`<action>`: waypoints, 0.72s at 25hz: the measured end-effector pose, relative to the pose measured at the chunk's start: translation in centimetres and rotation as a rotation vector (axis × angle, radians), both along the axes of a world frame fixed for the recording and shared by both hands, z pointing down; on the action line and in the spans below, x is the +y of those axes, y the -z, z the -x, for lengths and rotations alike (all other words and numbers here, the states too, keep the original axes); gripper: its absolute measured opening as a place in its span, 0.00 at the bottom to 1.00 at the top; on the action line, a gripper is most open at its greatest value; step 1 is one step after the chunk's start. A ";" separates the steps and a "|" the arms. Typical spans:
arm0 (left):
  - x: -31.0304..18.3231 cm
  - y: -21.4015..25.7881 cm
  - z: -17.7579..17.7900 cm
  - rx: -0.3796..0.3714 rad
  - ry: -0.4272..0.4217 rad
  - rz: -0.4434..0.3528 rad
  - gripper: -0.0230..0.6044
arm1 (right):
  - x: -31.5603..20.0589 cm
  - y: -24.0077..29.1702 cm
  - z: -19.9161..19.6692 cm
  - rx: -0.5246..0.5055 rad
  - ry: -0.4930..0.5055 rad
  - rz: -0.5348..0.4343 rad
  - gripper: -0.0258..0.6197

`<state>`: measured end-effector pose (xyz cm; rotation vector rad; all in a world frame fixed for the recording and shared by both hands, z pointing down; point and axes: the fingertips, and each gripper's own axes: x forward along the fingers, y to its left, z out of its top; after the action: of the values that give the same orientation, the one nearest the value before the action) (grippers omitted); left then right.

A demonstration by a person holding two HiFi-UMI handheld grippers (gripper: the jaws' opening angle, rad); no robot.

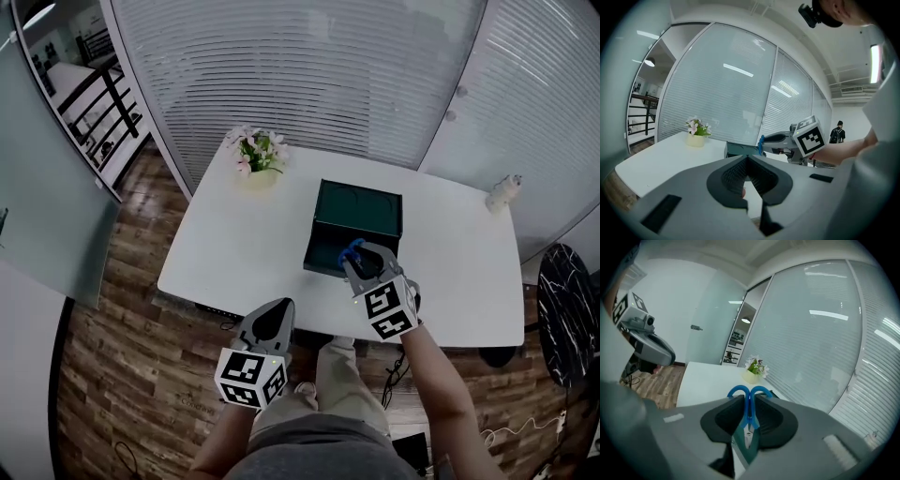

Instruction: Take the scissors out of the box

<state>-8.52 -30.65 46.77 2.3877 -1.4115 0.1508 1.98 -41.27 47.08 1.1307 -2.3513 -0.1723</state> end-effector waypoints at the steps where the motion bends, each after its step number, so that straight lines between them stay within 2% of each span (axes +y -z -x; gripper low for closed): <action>1: 0.3 0.1 0.1 -0.001 -0.004 -0.003 0.04 | 0.6 0.7 0.0 -0.022 -0.015 -0.014 0.17; 6: 1.4 1.0 0.4 0.000 -0.011 -0.026 0.04 | 4.2 4.3 -0.1 -0.141 -0.087 -0.066 0.17; 11: 2.5 1.9 -0.1 0.007 -0.014 -0.045 0.04 | 8.1 6.1 -0.7 -0.265 -0.142 -0.064 0.17; 18: 6.5 3.1 -2.5 0.005 -0.022 -0.074 0.04 | 16.0 6.4 -3.7 -0.342 -0.188 -0.057 0.17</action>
<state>-6.05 -24.17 43.62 2.4623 -1.4130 0.0997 5.66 -25.30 40.65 1.5019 -2.5245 0.0248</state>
